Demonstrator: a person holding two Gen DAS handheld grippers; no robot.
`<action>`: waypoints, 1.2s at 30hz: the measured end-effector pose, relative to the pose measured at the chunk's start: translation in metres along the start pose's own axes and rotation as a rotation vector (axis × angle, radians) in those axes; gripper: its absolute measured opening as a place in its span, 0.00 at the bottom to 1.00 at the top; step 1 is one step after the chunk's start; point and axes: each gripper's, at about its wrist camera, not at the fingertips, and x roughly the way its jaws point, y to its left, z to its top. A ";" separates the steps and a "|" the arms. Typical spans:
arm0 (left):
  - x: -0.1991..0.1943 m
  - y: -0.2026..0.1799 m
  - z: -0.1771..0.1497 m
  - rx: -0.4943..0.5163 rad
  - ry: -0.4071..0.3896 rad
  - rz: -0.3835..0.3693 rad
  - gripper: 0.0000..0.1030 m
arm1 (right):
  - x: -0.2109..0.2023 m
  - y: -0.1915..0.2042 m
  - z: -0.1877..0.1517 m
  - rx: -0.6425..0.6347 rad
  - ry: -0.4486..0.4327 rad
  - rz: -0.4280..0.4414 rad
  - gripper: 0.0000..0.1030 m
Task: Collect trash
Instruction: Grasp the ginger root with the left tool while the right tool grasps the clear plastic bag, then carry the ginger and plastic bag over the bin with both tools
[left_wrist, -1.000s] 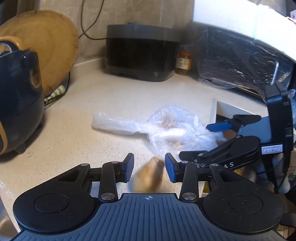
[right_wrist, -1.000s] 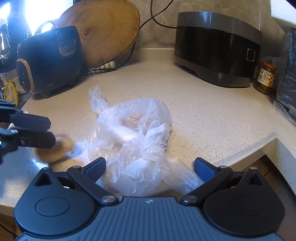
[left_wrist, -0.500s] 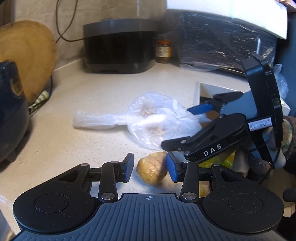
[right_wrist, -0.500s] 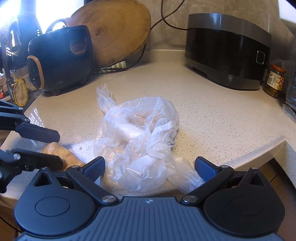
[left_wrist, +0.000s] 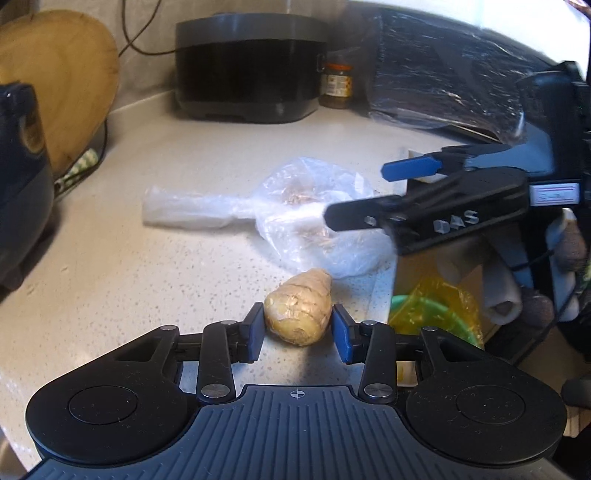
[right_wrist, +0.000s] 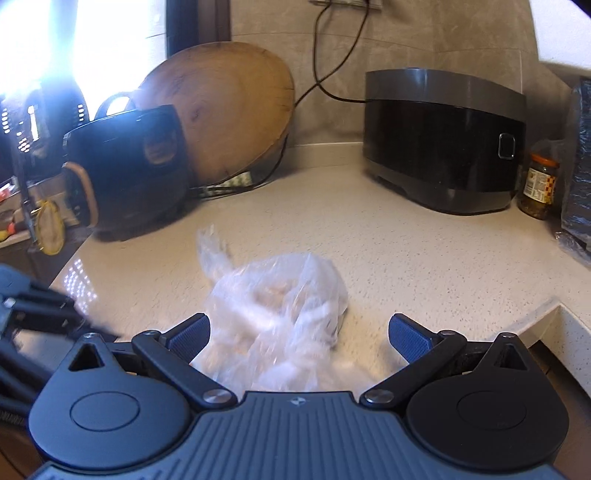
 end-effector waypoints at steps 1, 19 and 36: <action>-0.001 0.001 0.000 -0.005 0.001 -0.002 0.42 | 0.006 0.000 0.001 0.006 0.004 -0.007 1.00; -0.029 0.004 0.000 -0.048 -0.050 0.073 0.42 | -0.015 0.014 0.019 0.082 0.018 0.088 0.20; -0.027 -0.081 0.001 -0.049 -0.177 -0.187 0.42 | -0.168 -0.059 -0.038 0.205 -0.216 -0.123 0.18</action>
